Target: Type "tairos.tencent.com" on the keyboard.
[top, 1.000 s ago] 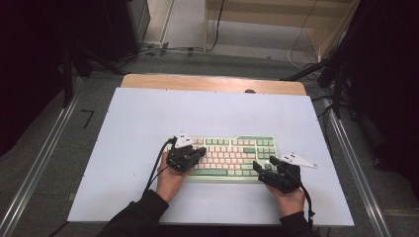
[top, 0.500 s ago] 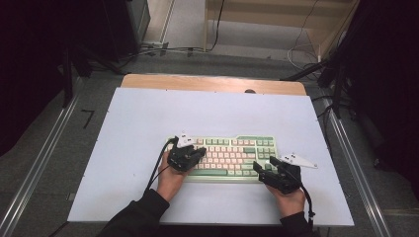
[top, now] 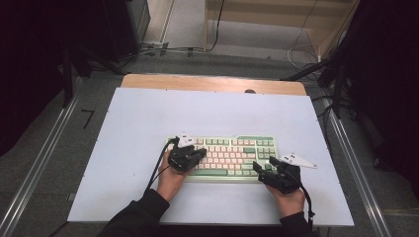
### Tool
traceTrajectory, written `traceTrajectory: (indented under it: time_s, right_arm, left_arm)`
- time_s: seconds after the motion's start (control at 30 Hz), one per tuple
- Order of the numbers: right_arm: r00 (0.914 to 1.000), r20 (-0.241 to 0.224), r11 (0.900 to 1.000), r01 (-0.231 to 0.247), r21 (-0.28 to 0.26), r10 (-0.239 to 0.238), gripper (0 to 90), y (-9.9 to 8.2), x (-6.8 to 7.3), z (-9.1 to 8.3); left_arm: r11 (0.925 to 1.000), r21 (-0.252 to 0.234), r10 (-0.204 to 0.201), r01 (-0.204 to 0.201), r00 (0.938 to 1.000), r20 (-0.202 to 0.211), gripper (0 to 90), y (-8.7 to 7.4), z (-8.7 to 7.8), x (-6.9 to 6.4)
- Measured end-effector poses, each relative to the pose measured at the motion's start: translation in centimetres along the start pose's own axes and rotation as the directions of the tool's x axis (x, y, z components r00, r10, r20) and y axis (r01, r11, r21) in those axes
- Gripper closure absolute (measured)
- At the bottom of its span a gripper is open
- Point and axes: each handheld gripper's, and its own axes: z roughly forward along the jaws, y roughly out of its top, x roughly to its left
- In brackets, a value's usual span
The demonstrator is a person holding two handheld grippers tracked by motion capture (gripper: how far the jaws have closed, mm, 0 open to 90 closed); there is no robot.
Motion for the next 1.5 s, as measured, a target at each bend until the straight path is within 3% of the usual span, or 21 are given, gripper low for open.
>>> traceTrajectory:
  time_s: [0.1,0.17,0.27,0.4,0.5,0.57,0.63,0.77,0.93,1.17,1.5]
  right_arm:
    - [1.0000,-0.002,1.0000,0.000,-0.002,0.000,28.9,0.0,0.0,0.0]
    - [1.0000,-0.004,1.0000,-0.003,-0.005,0.003,29.0,0.1,0.0,0.0]
    - [1.0000,-0.007,1.0000,0.002,-0.007,-0.002,29.0,0.2,0.0,0.1]
    - [0.9998,-0.017,0.9999,0.008,-0.007,-0.008,29.1,0.4,0.3,0.4]
    - [0.9994,-0.027,0.9998,0.022,-0.004,-0.022,29.1,0.7,0.6,0.8]
    - [0.9988,-0.037,0.9995,0.030,-0.003,-0.030,29.0,0.9,0.9,1.2]
    - [0.9981,-0.048,0.9993,0.037,0.001,-0.037,29.0,1.0,1.2,1.5]
    - [0.9961,-0.068,0.9984,0.057,0.005,-0.057,29.0,1.4,1.7,2.1]
    - [0.9934,-0.089,0.9973,0.073,0.009,-0.072,29.0,1.7,2.3,2.7]
    - [0.9912,-0.102,0.9963,0.086,0.010,-0.084,29.2,1.9,2.8,3.1]
    - [0.9923,-0.095,0.9967,0.080,0.012,-0.079,29.2,1.7,2.7,3.0]
  left_arm:
    - [0.9990,-0.040,-0.020,0.021,0.9994,0.029,89.6,0.2,-0.6,-0.1]
    - [0.9958,-0.085,-0.030,0.033,0.9987,0.040,76.6,0.5,-1.3,-0.1]
    - [0.9916,-0.120,-0.047,0.049,0.9987,0.017,51.9,0.6,-2.0,0.1]
    - [0.9889,-0.132,-0.071,0.068,0.9973,-0.020,41.8,0.3,-2.6,0.6]
    - [0.9888,-0.130,-0.079,0.073,0.9962,-0.038,39.3,-0.1,-3.0,0.9]
    - [0.9877,-0.134,-0.088,0.081,0.9949,-0.049,39.4,-0.4,-3.4,1.2]
    - [0.9865,-0.138,-0.095,0.088,0.9945,-0.044,45.0,-0.7,-3.8,1.5]
    - [0.9843,-0.146,-0.104,0.098,0.9942,-0.029,66.4,-1.1,-4.5,1.9]
    - [0.9859,-0.141,-0.097,0.090,0.9943,-0.043,90.0,-1.5,-5.1,2.2]
    - [0.9882,-0.127,-0.094,0.086,0.9940,-0.057,90.0,-1.7,-5.1,2.4]
    - [0.9934,-0.086,-0.081,0.077,0.9953,-0.052,90.0,-1.5,-3.6,2.1]
